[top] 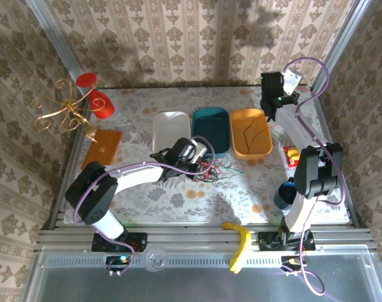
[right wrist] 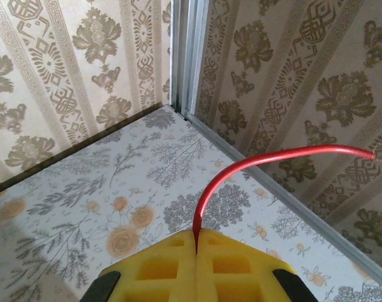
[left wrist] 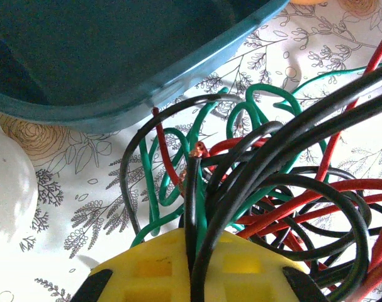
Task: Untangle the cables
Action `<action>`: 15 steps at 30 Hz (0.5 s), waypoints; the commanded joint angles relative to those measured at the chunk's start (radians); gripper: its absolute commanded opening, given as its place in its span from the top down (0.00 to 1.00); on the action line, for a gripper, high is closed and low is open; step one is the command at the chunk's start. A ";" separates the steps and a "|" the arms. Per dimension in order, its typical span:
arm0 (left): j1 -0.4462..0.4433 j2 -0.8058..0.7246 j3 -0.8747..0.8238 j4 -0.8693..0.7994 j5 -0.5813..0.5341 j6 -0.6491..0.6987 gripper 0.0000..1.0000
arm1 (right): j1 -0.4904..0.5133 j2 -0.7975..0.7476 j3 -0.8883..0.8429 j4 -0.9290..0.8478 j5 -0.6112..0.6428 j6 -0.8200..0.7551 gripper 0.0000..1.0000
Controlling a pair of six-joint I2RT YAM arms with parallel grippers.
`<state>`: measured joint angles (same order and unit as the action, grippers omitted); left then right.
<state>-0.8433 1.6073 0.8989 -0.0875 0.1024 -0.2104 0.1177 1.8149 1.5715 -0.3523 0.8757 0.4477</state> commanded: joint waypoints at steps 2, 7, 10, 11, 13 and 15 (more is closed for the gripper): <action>0.007 0.009 0.030 -0.043 0.024 -0.012 1.00 | 0.035 0.061 0.027 -0.068 -0.057 -0.006 1.00; 0.009 0.017 0.038 -0.052 0.029 -0.009 1.00 | 0.063 0.060 -0.073 -0.024 -0.371 -0.020 1.00; 0.009 0.017 0.038 -0.057 0.030 -0.007 1.00 | 0.064 0.048 -0.142 0.008 -0.532 -0.015 1.00; 0.009 0.018 0.038 -0.058 0.031 -0.006 1.00 | 0.065 0.047 -0.162 0.019 -0.577 -0.017 1.00; 0.009 0.020 0.038 -0.058 0.035 -0.003 1.00 | 0.064 0.055 -0.176 0.012 -0.625 -0.012 1.00; 0.009 0.022 0.038 -0.057 0.043 0.000 1.00 | 0.064 0.074 -0.177 -0.001 -0.657 -0.006 1.00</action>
<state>-0.8425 1.6169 0.9066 -0.1314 0.1177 -0.2100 0.1856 1.8793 1.3956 -0.3519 0.3515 0.4377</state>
